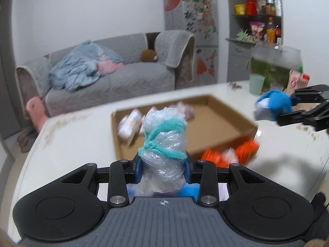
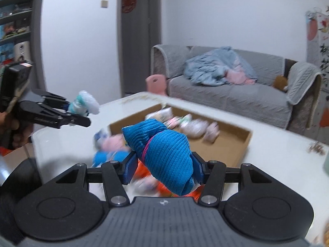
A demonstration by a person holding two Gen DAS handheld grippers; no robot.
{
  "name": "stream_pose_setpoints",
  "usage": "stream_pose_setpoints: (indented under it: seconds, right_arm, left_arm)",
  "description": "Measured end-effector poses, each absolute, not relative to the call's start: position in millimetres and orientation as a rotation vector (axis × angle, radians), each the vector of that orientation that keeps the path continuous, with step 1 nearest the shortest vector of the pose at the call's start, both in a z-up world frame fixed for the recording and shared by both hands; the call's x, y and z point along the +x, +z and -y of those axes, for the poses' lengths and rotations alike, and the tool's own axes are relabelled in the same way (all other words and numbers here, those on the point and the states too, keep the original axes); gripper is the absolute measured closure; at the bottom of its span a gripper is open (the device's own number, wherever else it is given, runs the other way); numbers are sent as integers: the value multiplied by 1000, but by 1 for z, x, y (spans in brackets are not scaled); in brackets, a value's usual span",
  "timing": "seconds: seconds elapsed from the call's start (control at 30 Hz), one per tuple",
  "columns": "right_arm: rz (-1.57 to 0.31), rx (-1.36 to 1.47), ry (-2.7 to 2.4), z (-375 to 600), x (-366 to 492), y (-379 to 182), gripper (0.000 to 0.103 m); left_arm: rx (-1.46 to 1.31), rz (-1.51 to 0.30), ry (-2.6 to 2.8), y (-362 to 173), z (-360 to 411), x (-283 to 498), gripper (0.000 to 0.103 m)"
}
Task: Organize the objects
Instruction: 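Carry both bundles into the box and open both tools to release them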
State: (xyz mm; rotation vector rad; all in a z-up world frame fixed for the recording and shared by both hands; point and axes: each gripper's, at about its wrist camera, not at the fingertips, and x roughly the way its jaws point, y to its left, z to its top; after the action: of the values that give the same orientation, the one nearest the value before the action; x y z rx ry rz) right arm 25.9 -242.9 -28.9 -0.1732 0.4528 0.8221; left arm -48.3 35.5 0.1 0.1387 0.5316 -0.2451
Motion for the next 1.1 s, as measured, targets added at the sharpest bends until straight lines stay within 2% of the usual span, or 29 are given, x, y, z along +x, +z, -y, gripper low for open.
stream_pose_setpoints:
  seconds: [0.2, 0.37, 0.73, 0.93, 1.1]
  right_arm:
    - [-463, -177, 700, 231, 85, -10, 52]
    - [-523, -144, 602, 213, 136, -9, 52]
    - [-625, -162, 461, 204, 195, -39, 52]
    - [-653, -170, 425, 210, 200, -49, 52]
    - [-669, -202, 435, 200, 200, -55, 52]
  left_arm:
    - [143, -524, -314, 36, 7, 20, 59]
    - [123, -580, -346, 37, 47, 97, 59]
    - [50, -708, -367, -31, 83, 208, 59]
    - [12, -752, -398, -66, 88, 228, 59]
    - [100, -754, -372, -78, 89, 232, 59]
